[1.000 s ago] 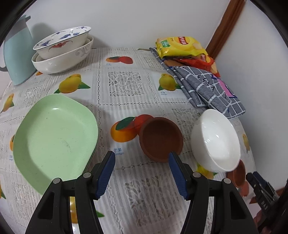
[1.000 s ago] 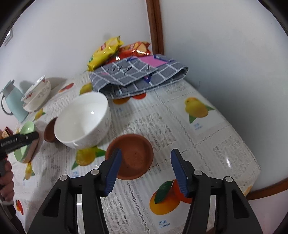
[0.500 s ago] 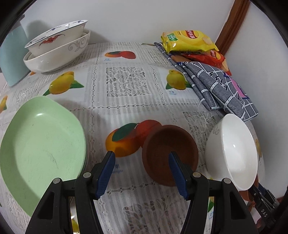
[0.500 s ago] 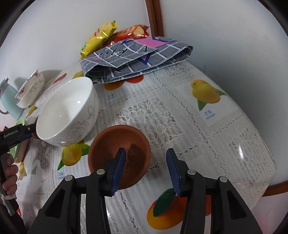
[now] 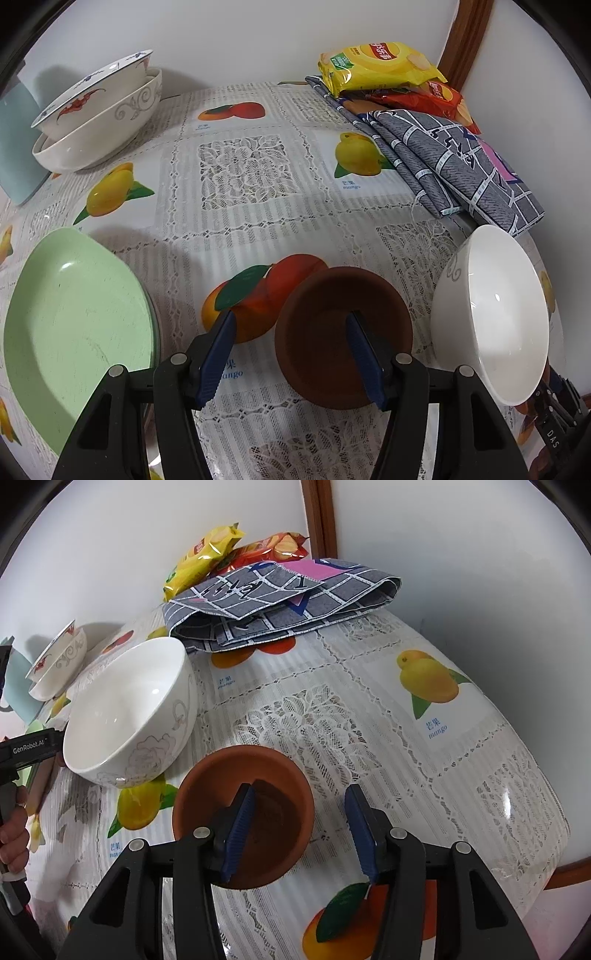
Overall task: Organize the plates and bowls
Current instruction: 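Close the left gripper on one clay bowl rim while the right grips another, then lift the clay bowls, carrying the right gripper's bowl over the white bowl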
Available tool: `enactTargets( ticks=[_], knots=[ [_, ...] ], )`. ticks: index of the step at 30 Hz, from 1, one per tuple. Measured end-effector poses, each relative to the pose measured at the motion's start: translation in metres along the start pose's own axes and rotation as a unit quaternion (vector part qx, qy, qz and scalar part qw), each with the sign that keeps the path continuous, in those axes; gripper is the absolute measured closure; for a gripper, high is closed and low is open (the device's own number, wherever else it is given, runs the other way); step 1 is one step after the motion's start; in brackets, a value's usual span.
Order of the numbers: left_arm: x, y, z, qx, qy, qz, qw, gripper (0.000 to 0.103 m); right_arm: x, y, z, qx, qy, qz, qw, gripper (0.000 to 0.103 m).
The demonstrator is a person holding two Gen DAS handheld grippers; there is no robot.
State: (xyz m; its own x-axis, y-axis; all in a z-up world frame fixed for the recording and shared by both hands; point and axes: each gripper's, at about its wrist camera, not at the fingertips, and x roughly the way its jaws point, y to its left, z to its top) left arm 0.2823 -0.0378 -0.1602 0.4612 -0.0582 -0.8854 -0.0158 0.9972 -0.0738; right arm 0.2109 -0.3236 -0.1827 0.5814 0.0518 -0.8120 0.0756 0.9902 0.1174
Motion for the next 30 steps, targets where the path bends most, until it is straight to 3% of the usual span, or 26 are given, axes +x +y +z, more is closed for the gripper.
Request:
enactTargets(
  ticks=[1,2,3,5,11,20,30],
  knots=[
    [0.0,-0.001,0.0,0.002,-0.002,0.002,1.0,0.045,0.0,0.0,0.0,-0.001,-0.001,-0.001,1.0,0.054],
    [-0.001,-0.001,-0.001,0.003,-0.008,0.004,1.0,0.051,0.0,0.001,0.0,-0.002,-0.003,-0.002,1.0,0.06],
    [-0.002,-0.001,-0.001,0.004,-0.012,0.004,0.9999,0.065,0.0,0.001,0.0,-0.004,-0.005,0.0,1.0,0.063],
    [-0.001,0.002,-0.002,-0.007,-0.001,-0.026,0.9996,0.079,0.0,0.002,0.001,-0.004,-0.005,0.009,1.0,0.075],
    [-0.004,0.005,-0.007,-0.018,-0.003,-0.045,0.9988,0.092,-0.001,0.006,0.001,0.004,-0.011,0.011,1.0,0.089],
    [-0.021,0.007,-0.013,-0.018,-0.009,-0.078,0.9967,0.094,-0.011,0.006,0.001,0.028,-0.015,0.031,0.999,0.093],
    [-0.043,0.022,-0.026,-0.024,-0.019,-0.074,0.9968,0.094,-0.025,0.018,-0.002,0.021,-0.026,0.032,0.999,0.093]
  ],
)
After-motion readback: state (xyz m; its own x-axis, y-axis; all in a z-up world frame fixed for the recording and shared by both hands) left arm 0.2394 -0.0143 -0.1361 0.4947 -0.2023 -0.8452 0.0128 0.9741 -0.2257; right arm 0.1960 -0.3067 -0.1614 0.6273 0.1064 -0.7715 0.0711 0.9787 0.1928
